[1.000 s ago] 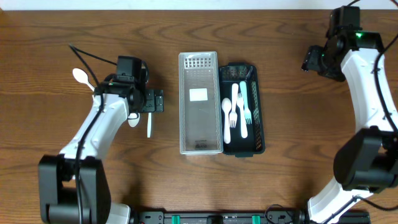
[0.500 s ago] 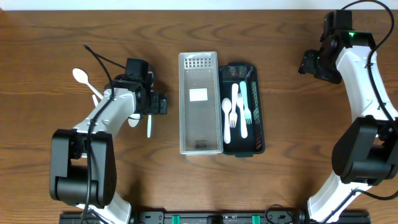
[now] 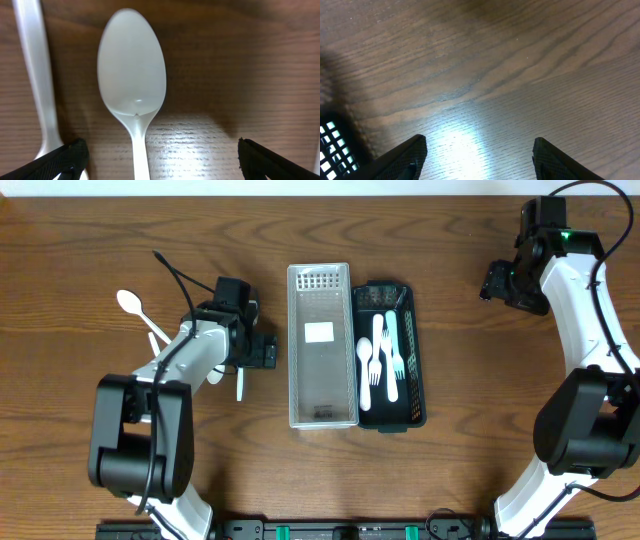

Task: Pack container
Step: 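Grasp a white spoon with the left gripper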

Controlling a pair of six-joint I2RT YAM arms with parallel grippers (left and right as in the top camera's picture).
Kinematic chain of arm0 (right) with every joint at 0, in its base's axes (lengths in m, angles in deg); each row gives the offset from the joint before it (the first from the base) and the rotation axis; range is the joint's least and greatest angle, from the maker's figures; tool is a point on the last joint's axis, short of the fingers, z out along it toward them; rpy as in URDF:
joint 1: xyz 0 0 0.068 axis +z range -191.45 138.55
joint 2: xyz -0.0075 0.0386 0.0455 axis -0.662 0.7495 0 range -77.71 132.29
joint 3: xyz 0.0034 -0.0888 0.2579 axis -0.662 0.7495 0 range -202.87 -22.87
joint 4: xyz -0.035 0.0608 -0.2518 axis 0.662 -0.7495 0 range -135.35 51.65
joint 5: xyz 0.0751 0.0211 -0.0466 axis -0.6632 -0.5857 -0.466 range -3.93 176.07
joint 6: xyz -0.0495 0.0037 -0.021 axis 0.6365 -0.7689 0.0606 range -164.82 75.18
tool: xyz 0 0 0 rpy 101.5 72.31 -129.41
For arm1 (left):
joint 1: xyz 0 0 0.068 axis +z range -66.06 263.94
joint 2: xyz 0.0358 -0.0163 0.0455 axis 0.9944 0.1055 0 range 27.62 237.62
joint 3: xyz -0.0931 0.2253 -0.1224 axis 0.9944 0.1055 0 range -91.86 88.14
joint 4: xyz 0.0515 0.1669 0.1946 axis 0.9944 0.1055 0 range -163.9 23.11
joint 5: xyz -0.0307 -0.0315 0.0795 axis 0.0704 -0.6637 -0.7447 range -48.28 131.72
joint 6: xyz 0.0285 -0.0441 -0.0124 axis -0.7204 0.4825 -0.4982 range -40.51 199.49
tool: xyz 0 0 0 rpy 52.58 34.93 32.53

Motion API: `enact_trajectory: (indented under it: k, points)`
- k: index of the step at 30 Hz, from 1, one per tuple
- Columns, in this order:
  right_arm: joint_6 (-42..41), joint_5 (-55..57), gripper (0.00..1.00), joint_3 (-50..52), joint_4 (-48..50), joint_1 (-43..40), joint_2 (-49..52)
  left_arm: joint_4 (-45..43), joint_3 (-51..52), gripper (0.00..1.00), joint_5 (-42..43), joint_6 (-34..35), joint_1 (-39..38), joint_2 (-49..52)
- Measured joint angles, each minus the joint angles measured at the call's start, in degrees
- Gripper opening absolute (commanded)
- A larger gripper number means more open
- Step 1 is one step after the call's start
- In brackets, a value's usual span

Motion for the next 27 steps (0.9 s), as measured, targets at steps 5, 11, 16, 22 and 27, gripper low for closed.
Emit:
enact_trajectory:
  k: [5, 11, 16, 22, 27]
  points:
    - [0.0, 0.0, 0.71, 0.0, 0.0, 0.0, 0.0, 0.0, -0.6, 0.98, -0.8, -0.3, 0.0, 1.0]
    - [0.0, 0.0, 0.71, 0.0, -0.1, 0.0, 0.0, -0.1, -0.7, 0.81, -1.0, -0.4, 0.0, 1.2]
    - [0.0, 0.0, 0.71, 0.0, -0.3, 0.0, 0.0, -0.2, -0.8, 0.6, -1.0, -0.8, 0.0, 1.2]
    - [0.0, 0.0, 0.71, 0.0, -0.4, 0.0, 0.0, -0.1, -0.9, 0.31, -1.0, -0.9, 0.0, 1.2]
    - [0.0, 0.0, 0.71, 0.0, -0.6, 0.0, 0.0, -0.1, -0.9, 0.28, -1.0, -1.0, 0.0, 1.2]
